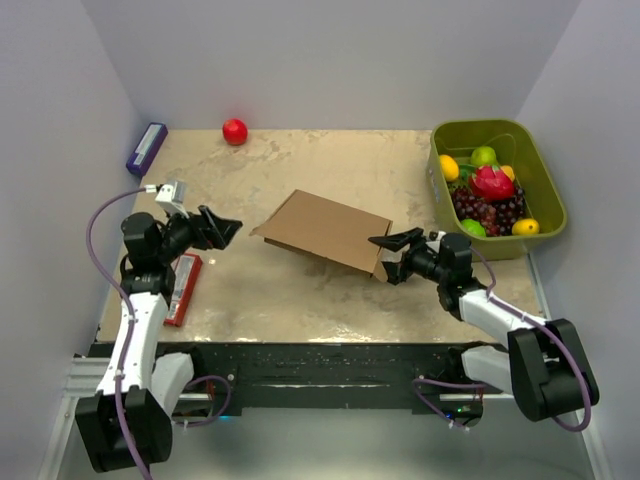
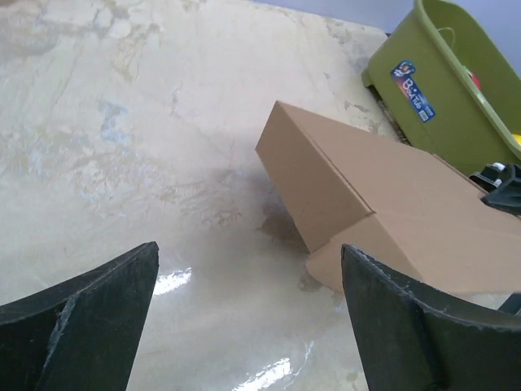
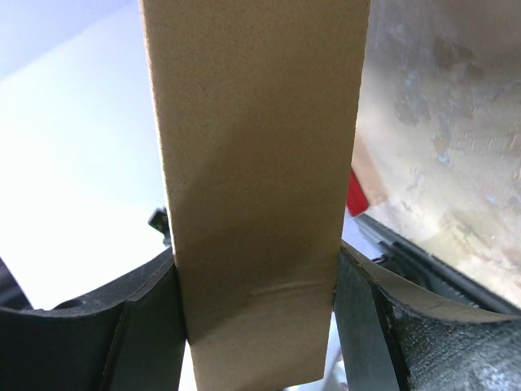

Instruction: Fold the paper box

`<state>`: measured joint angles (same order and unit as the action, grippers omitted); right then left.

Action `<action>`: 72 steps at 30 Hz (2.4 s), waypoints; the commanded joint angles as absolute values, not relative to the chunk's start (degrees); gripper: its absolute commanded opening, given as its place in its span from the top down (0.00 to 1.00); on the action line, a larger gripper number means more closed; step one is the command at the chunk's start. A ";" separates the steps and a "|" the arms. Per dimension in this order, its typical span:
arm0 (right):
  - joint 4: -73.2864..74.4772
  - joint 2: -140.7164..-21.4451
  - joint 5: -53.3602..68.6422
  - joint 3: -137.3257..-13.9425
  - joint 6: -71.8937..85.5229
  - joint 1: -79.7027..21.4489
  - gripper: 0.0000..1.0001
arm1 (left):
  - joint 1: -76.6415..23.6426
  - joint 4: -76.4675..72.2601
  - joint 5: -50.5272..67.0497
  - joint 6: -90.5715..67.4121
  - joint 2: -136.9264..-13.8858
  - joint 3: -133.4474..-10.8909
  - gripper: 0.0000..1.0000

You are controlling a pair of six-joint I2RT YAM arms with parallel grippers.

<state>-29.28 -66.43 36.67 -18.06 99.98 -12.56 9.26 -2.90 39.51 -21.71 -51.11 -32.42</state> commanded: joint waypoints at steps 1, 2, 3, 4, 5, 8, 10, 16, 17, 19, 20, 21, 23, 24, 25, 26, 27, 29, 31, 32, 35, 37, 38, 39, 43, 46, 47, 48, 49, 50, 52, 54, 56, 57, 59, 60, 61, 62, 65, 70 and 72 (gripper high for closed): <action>-31.29 -66.53 36.48 -18.02 107.92 -12.22 1.00 | 8.44 -6.49 46.99 -15.13 -48.08 -34.28 0.04; -31.38 -66.71 36.56 -18.28 108.45 -12.13 1.00 | 8.00 -7.37 48.94 -14.77 -47.73 -34.10 0.04; -31.64 -67.14 36.91 -18.54 108.98 -12.13 1.00 | 7.39 -8.34 51.04 -14.50 -47.64 -33.93 0.04; -31.64 -67.93 37.18 -18.89 109.07 -12.22 1.00 | 5.99 -9.57 53.59 -13.28 -47.55 -33.84 0.04; -31.64 -68.20 37.53 -19.68 109.07 -12.13 1.00 | 5.11 -9.41 53.79 -12.31 -47.90 -33.92 0.04; -31.20 -68.73 38.23 -20.82 109.25 -12.13 1.00 | 0.63 -5.29 51.51 -6.61 -49.91 -36.12 0.04; -30.85 -68.99 38.23 -21.36 108.99 -12.22 1.00 | -3.23 -4.31 51.33 -5.10 -51.41 -37.70 0.04; -31.11 -69.70 38.41 -21.80 109.25 -12.13 1.00 | -5.10 -2.72 45.45 -3.60 -55.72 -39.73 0.07; -31.11 -69.78 38.50 -21.88 109.25 -12.22 1.00 | -5.18 -2.99 44.66 -3.86 -56.16 -39.73 0.10; -31.11 -70.14 38.58 -21.80 109.25 -12.22 1.00 | -5.19 -3.16 41.94 -3.87 -56.51 -40.16 0.11; -31.29 -70.22 38.76 -21.80 109.34 -12.13 1.00 | -5.19 -3.16 41.14 -3.95 -57.04 -40.25 0.11; -31.38 -70.49 38.85 -21.88 109.34 -12.13 1.00 | -5.19 -3.60 40.70 -4.04 -57.39 -40.60 0.11; -31.73 -70.66 38.85 -21.71 109.42 -12.13 1.00 | -5.27 -4.22 41.13 -4.57 -58.79 -41.04 0.12; -31.73 -70.75 38.85 -21.80 109.51 -12.13 1.00 | -5.27 -5.26 41.48 -4.92 -59.32 -41.13 0.13; -31.82 -71.01 39.02 -21.80 109.51 -12.13 1.00 | -5.27 -5.62 42.79 -5.53 -59.94 -41.31 0.14; -31.90 -71.19 39.11 -21.88 109.42 -12.22 1.00 | -5.36 -6.15 43.41 -5.89 -60.99 -41.31 0.16; -31.90 -71.28 39.20 -21.88 109.42 -12.13 1.00 | -5.45 -6.94 43.94 -6.32 -61.34 -41.22 0.17; -31.90 -71.63 39.20 -22.06 109.51 -12.13 1.00 | -5.71 -7.12 44.47 -6.68 -62.49 -41.13 0.21; -31.99 -71.81 39.29 -21.80 109.60 -12.22 1.00 | -6.15 -7.21 44.65 -6.86 -63.54 -41.05 0.26; -32.08 -71.89 39.37 -21.80 109.77 -12.13 1.00 | -6.33 -7.21 44.65 -6.86 -63.81 -41.04 0.29; -32.69 -72.07 39.46 -21.45 110.21 -12.13 1.00 | -7.20 -7.03 44.03 -6.77 -64.68 -41.04 0.32; -32.61 -72.25 39.64 -21.18 110.39 -12.22 1.00 | -7.47 -7.56 43.42 -7.03 -65.47 -41.13 0.34; -32.69 -72.42 39.64 -21.01 110.56 -12.13 1.00 | -7.64 -7.91 43.33 -7.21 -65.74 -41.22 0.37; -33.22 -72.42 39.64 -20.83 111.09 -12.13 1.00 | -7.91 -8.52 43.42 -7.29 -66.18 -41.31 0.39; -33.57 -72.77 39.64 -20.22 111.18 -12.22 1.00 | -8.52 -8.53 42.81 -7.91 -68.46 -42.01 0.53; -34.10 -73.56 39.64 -19.60 111.27 -12.22 1.00 | -8.96 -9.23 42.36 -8.43 -68.99 -42.19 0.70; -34.28 -73.74 39.73 -19.34 111.18 -12.13 1.00 | -9.14 -9.32 42.45 -8.44 -69.08 -42.19 0.78; -34.97 -74.00 39.81 -19.25 111.27 -12.13 0.96 | -9.49 -9.14 42.36 -8.35 -69.08 -42.36 0.81; -35.15 -74.26 39.81 -19.25 111.10 -12.22 0.93 | -9.67 -8.79 41.93 -8.00 -69.34 -42.54 0.84; -35.16 -74.35 39.73 -19.25 110.92 -12.13 0.87 | -9.75 -8.44 41.75 -7.91 -69.43 -42.63 0.92; -34.98 -74.62 39.64 -19.33 109.87 -12.22 0.81 | -10.02 -7.12 40.53 -7.39 -69.70 -43.15 0.99; -34.37 -74.79 39.55 -19.42 108.20 -12.22 0.70 | -10.28 -5.29 40.17 -6.77 -69.96 -44.03 1.00; -33.23 -74.97 39.38 -19.95 106.88 -12.13 0.58 | -10.37 -3.87 39.11 -6.24 -70.40 -44.91 1.00; -32.87 -74.88 39.29 -20.13 106.09 -12.13 0.53 | -10.55 -2.21 38.85 -5.98 -70.57 -45.96 1.00; -31.22 -74.88 39.11 -20.74 104.25 -12.22 0.35 | -10.63 -0.10 37.45 -5.28 -71.45 -47.97 1.00; -30.16 -74.62 39.20 -21.18 103.11 -12.13 0.31 | -10.63 3.13 36.48 -4.84 -71.80 -48.77 1.00; -28.32 -74.45 38.76 -22.57 101.53 -12.13 0.26 | -10.72 4.21 36.21 -4.66 -72.59 -49.48 1.00; -23.86 -73.92 38.32 -23.37 98.21 -12.13 0.12 | -10.72 5.87 35.78 -4.75 -72.95 -50.44 1.00; -17.96 -73.48 37.01 -26.18 92.32 -12.13 0.01 | -10.64 7.38 35.16 -5.45 -73.83 -51.59 1.00; -13.72 -72.77 35.25 -27.51 89.30 -11.95 0.01 | -10.72 7.47 34.54 -5.71 -74.09 -51.33 1.00; -12.04 -71.03 34.37 -26.99 89.55 -11.95 0.01 | -10.72 8.43 33.84 -5.54 -74.44 -51.77 1.00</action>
<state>-17.41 -73.89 36.42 -25.89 93.08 -12.29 -10.55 6.96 34.37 -6.22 -74.04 -49.21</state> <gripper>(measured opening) 0.986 0.021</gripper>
